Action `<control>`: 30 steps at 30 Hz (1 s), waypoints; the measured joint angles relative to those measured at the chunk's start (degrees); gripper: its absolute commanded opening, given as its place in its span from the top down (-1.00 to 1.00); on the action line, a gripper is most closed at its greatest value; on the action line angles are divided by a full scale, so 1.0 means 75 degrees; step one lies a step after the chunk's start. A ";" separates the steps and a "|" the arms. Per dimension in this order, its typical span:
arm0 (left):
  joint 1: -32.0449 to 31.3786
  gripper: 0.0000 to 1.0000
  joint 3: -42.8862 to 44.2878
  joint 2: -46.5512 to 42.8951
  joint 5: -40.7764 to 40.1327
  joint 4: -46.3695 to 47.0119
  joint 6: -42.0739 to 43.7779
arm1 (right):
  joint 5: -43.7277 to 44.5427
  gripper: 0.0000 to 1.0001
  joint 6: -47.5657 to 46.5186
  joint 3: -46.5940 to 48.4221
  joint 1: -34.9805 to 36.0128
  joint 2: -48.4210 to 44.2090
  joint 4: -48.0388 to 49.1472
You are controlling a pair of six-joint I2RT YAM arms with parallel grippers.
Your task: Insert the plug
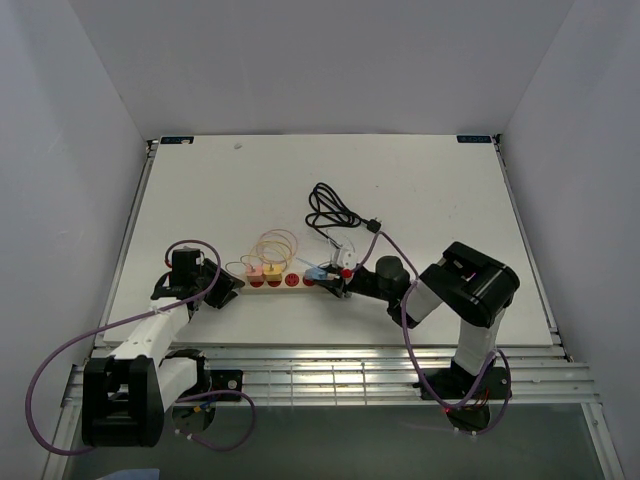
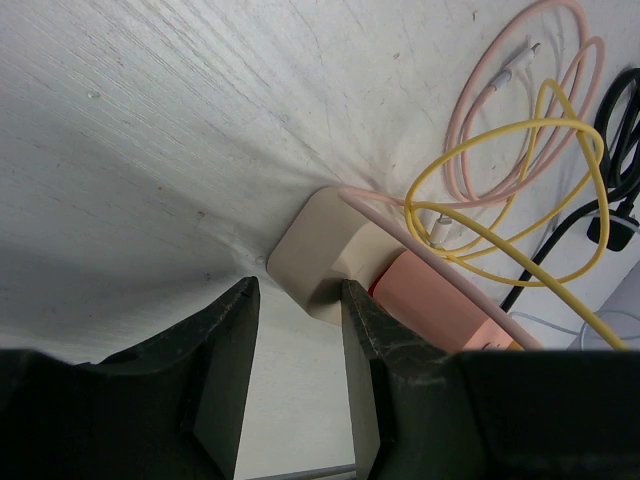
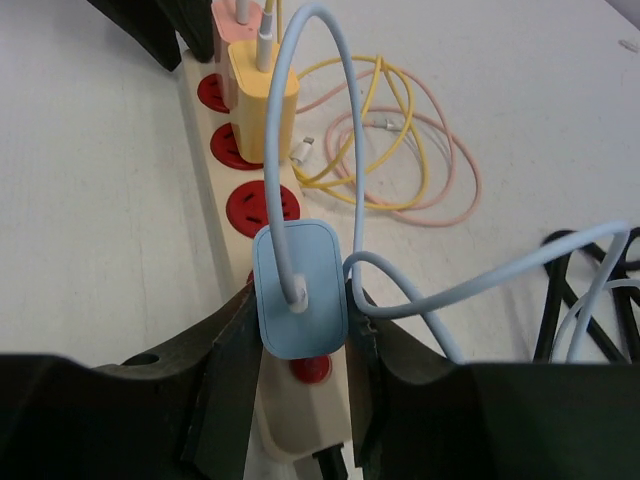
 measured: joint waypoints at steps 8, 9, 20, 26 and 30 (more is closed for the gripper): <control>0.0000 0.04 0.0000 -0.0050 -0.0041 -0.0038 0.0000 | -0.0312 0.85 0.0376 -0.0227 -0.0312 0.0396 0.0694; 0.0000 0.04 0.0000 -0.0050 -0.0047 -0.0041 0.0000 | -0.0329 0.85 0.0335 -0.0187 -0.0312 0.0344 0.0560; 0.0038 0.06 0.0000 -0.0079 -0.0114 -0.0035 0.0047 | -0.0405 0.85 -0.0047 0.0650 -0.0297 -0.0726 -0.2465; 0.0038 0.06 0.0000 -0.0085 -0.0114 -0.0026 0.0166 | -0.0338 0.85 -0.0382 0.1320 -0.0271 -0.1373 -0.5018; 0.0038 0.07 0.0003 -0.0076 -0.0099 0.0000 0.0221 | -0.0361 0.85 -0.0536 0.1932 -0.0268 -0.1443 -0.6251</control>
